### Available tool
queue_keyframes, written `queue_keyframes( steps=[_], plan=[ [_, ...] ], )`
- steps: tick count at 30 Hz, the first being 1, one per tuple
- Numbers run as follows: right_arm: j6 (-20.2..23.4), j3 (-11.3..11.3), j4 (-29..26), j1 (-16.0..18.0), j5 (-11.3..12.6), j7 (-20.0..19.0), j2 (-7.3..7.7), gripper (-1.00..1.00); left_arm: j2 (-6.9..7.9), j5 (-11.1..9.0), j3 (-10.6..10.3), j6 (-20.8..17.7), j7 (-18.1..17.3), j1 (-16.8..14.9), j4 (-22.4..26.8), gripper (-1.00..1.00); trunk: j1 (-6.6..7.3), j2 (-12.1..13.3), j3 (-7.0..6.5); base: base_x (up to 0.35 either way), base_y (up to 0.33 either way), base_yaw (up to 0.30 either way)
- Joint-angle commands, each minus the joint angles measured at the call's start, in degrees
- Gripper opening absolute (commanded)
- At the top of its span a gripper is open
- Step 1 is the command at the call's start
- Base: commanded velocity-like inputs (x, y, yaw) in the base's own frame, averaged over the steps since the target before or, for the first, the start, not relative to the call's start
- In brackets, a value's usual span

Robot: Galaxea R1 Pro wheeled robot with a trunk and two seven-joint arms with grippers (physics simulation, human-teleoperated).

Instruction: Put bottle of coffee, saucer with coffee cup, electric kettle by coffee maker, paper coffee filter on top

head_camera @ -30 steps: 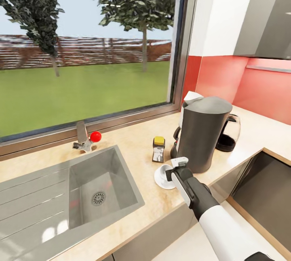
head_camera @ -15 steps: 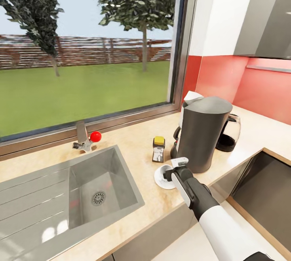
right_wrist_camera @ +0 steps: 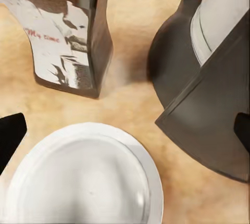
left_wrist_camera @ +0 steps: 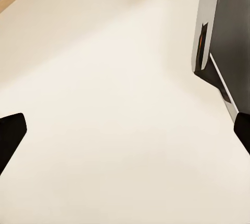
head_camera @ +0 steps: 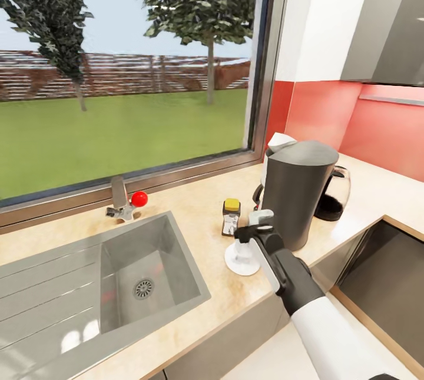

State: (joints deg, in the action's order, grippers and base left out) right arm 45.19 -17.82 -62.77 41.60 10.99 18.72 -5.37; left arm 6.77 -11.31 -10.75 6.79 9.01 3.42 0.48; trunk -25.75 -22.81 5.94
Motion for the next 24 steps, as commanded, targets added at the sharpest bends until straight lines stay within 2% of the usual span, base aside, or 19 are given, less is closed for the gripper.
queue_keyframes(
  steps=[1, 7, 18, 24],
  plan=[
    [0.47, -0.11, -0.98, 0.06, 0.61, 0.58, 0.01, 1.00, 0.00, -0.55, -0.50, 0.15, 0.13, 0.01, 0.05, 1.00, -0.04, -0.11, 0.11, 0.000, 0.000, 0.000],
    [2.72, -0.11, -2.54, 0.06, 0.61, 0.61, 0.01, 1.00, 0.00, -0.45, -0.53, 0.21, 0.13, 0.01, 0.05, 1.00, -0.04, -0.11, 0.11, 0.000, 0.000, 0.000],
    [3.05, -0.08, -2.62, 0.06, 0.61, 0.61, 0.01, 1.00, -0.08, -0.38, -0.58, 0.32, 0.13, 0.01, 0.14, 1.00, -0.04, -0.11, 0.11, -0.001, 0.000, 0.000],
    [3.06, -0.10, -2.65, 0.06, 0.61, 0.61, 0.01, 1.00, -0.41, -0.38, -0.58, 0.26, 0.13, 0.01, 0.14, 1.00, -0.04, -0.11, 0.11, -0.193, -0.048, 0.000]
  ],
)
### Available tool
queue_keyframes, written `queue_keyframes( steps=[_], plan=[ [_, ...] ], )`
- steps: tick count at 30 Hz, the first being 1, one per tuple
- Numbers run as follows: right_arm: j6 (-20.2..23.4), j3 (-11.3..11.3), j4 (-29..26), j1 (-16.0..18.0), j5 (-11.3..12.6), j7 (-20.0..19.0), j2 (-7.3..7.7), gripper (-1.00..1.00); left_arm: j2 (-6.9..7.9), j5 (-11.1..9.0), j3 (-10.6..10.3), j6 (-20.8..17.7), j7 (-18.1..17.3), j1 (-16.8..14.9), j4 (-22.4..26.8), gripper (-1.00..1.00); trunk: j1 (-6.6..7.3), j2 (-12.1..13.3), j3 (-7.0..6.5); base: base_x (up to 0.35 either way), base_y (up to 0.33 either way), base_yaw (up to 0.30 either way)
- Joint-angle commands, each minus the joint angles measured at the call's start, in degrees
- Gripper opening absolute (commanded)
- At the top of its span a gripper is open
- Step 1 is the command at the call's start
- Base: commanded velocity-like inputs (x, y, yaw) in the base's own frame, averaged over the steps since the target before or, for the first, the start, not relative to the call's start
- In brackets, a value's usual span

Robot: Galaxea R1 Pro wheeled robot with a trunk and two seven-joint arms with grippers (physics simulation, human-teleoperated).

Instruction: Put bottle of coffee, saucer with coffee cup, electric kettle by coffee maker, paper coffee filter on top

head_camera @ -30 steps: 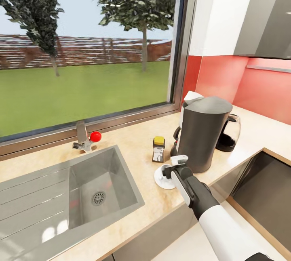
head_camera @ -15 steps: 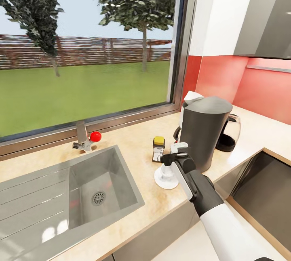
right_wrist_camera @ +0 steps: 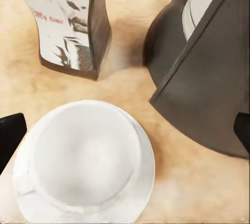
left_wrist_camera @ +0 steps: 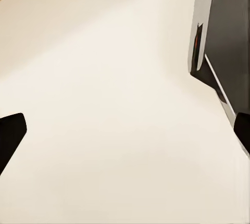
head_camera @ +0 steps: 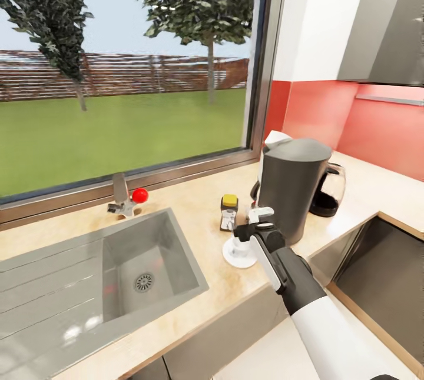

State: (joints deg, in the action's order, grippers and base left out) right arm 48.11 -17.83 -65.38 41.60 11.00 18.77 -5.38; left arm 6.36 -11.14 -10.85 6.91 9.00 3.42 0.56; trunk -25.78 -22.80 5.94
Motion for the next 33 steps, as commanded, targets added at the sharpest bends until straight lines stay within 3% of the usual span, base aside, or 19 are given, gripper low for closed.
queue_keyframes(
  steps=[1, 19, 33],
  plan=[
    [0.14, -0.10, -0.03, 0.06, 0.60, 0.57, 0.01, 1.00, -0.04, -0.55, -0.49, 0.14, 0.14, 0.01, 0.06, 1.00, -0.01, -0.12, 0.11, -0.288, -0.136, 0.000],
    [0.14, -0.12, -0.03, 0.06, 0.60, 0.57, 0.01, 1.00, -0.12, -0.47, -0.59, -0.20, 0.14, 0.01, 0.06, 1.00, -0.01, -0.12, 0.11, -0.268, -0.198, 0.000],
    [0.13, -0.19, 0.61, 0.06, 0.48, 0.57, 0.32, 1.00, -0.09, -0.61, -0.79, 0.01, 0.17, 0.01, 0.06, 1.00, -0.01, -0.12, 0.11, -0.065, -0.257, 0.000]
  ],
)
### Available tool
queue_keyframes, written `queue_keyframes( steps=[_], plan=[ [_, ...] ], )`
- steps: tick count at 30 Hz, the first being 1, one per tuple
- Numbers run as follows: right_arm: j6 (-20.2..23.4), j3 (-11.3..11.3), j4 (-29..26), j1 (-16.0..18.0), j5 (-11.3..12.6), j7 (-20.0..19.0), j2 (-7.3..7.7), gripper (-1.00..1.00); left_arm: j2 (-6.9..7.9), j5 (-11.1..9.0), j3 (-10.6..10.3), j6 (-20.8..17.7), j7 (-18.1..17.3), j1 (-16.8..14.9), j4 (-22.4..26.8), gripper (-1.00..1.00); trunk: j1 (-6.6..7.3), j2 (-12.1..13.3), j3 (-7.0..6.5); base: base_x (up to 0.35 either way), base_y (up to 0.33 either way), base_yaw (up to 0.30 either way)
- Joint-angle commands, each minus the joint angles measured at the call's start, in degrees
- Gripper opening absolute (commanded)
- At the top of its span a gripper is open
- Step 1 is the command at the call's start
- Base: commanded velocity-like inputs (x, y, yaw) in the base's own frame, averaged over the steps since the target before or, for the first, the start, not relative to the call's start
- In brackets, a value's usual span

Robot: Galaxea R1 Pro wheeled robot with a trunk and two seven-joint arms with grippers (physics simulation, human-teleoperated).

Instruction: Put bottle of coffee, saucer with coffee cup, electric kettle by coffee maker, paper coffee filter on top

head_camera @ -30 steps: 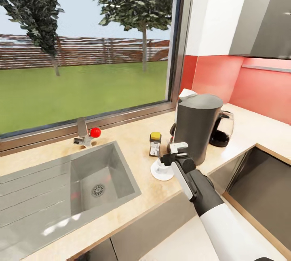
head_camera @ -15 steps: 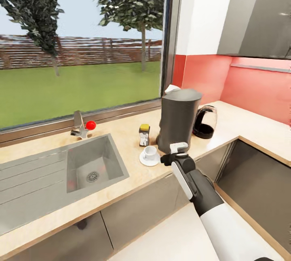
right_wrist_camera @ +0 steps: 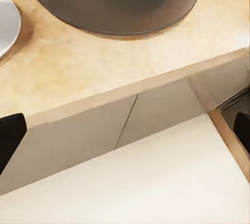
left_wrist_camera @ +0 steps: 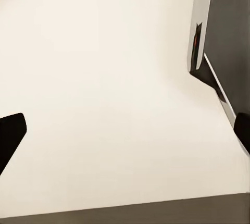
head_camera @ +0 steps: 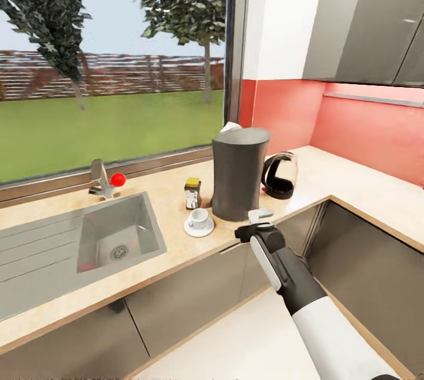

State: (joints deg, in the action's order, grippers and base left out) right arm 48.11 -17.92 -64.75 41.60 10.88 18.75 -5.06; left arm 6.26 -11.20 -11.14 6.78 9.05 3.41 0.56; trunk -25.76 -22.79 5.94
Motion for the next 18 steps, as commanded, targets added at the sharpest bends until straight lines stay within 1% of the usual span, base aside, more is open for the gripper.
queue_keyframes(
  steps=[1, 3, 5, 6, 7, 8, 10, 14, 18],
  plan=[
    [0.13, -0.09, 0.52, 0.06, 0.58, 0.58, 0.08, 1.00, 0.00, -0.59, -0.52, 0.21, 0.12, 0.01, 0.09, 1.00, -0.03, -0.13, 0.11, -0.146, -0.203, 0.000],
    [0.14, -0.09, 2.38, 0.06, 0.56, 0.58, 0.19, 1.00, -0.01, -0.63, -0.53, 0.28, 0.11, 0.00, 0.15, 1.00, -0.03, -0.13, 0.11, -0.107, -0.124, 0.000],
    [0.09, -0.05, 5.35, 0.06, 0.56, 0.58, 0.28, 1.00, -0.02, -0.71, -0.54, 0.31, 0.13, -0.07, 0.26, 1.00, -0.03, -0.13, 0.11, -0.050, -0.058, 0.000],
    [0.03, -0.02, 7.68, 0.06, 0.55, 0.58, 0.39, 1.00, -0.03, -0.76, -0.55, 0.32, 0.15, -0.10, 0.39, 1.00, -0.03, -0.13, 0.11, -0.031, -0.036, 0.000],
    [-0.04, 0.08, 10.04, 0.06, 0.57, 0.58, 0.67, 1.00, -0.06, -0.79, -0.55, 0.30, 0.16, -0.12, 0.56, 1.00, -0.03, -0.13, 0.11, -0.020, -0.023, 0.000],
    [-0.08, 0.19, 11.17, 0.06, 0.58, 0.58, 0.88, 1.00, -0.07, -0.80, -0.55, 0.31, 0.17, -0.13, 0.67, 1.00, -0.03, -0.13, 0.11, -0.016, -0.018, 0.000],
    [-0.33, 0.82, 14.81, 0.06, 0.61, 0.58, 1.86, 1.00, -0.09, -0.83, -0.55, 0.29, 0.12, -0.15, 1.15, 1.00, -0.03, -0.13, 0.11, -0.008, -0.010, 0.000],
    [-1.93, 1.75, 19.42, 0.06, 0.63, 0.58, 3.19, 1.00, -0.11, -0.84, -0.54, 0.19, 0.15, -0.16, 1.67, 1.00, -0.03, -0.13, 0.11, -0.003, -0.003, 0.000],
    [-4.29, 1.96, 24.78, 0.06, 0.62, 0.58, 3.63, 1.00, -0.11, -0.84, -0.52, 0.11, 0.13, -0.16, 1.79, 1.00, -0.03, -0.13, 0.11, 0.000, 0.000, 0.000]
  ],
)
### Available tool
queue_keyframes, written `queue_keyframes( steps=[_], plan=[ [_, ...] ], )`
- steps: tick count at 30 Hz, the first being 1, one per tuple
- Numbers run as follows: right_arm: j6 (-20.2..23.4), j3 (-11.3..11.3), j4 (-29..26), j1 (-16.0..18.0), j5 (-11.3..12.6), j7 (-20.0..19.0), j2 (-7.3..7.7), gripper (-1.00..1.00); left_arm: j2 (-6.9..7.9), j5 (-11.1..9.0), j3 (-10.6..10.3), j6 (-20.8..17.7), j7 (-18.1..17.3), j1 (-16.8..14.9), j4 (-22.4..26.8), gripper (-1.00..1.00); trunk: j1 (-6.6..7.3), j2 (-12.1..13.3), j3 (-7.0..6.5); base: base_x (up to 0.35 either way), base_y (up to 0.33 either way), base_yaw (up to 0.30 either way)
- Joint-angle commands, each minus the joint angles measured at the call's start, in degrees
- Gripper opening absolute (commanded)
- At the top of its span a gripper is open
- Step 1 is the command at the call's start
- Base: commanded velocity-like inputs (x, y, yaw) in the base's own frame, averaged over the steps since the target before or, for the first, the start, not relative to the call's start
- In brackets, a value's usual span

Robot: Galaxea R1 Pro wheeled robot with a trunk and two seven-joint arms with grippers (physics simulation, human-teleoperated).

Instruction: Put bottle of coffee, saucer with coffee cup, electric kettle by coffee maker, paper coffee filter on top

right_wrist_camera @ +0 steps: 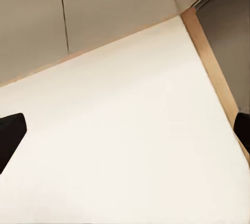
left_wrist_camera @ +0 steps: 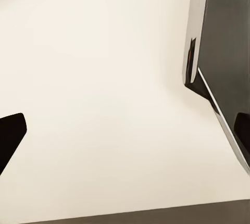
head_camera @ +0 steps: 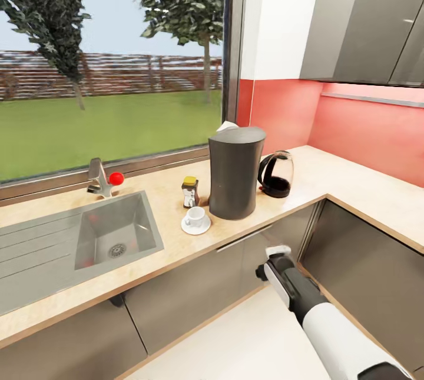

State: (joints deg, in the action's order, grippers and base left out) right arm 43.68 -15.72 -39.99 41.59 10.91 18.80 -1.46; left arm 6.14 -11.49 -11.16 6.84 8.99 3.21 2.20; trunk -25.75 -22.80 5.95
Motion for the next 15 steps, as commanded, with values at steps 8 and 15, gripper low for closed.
queue_keyframes(
  steps=[8, 15],
  plan=[
    [-8.13, -0.31, 19.50, 0.07, 0.72, 0.36, -0.03, 1.00, 0.01, -0.53, -0.52, 0.23, 0.15, 0.00, 0.16, 1.00, -0.03, -0.12, 0.11, 0.000, 0.000, 0.000],
    [-26.33, -0.30, 36.53, -0.52, 0.71, 0.10, -0.59, 1.00, -0.06, -0.47, -0.50, 0.49, 0.15, -0.05, 0.26, 1.00, -0.03, -0.12, 0.11, 0.000, 0.000, 0.000]
  ],
)
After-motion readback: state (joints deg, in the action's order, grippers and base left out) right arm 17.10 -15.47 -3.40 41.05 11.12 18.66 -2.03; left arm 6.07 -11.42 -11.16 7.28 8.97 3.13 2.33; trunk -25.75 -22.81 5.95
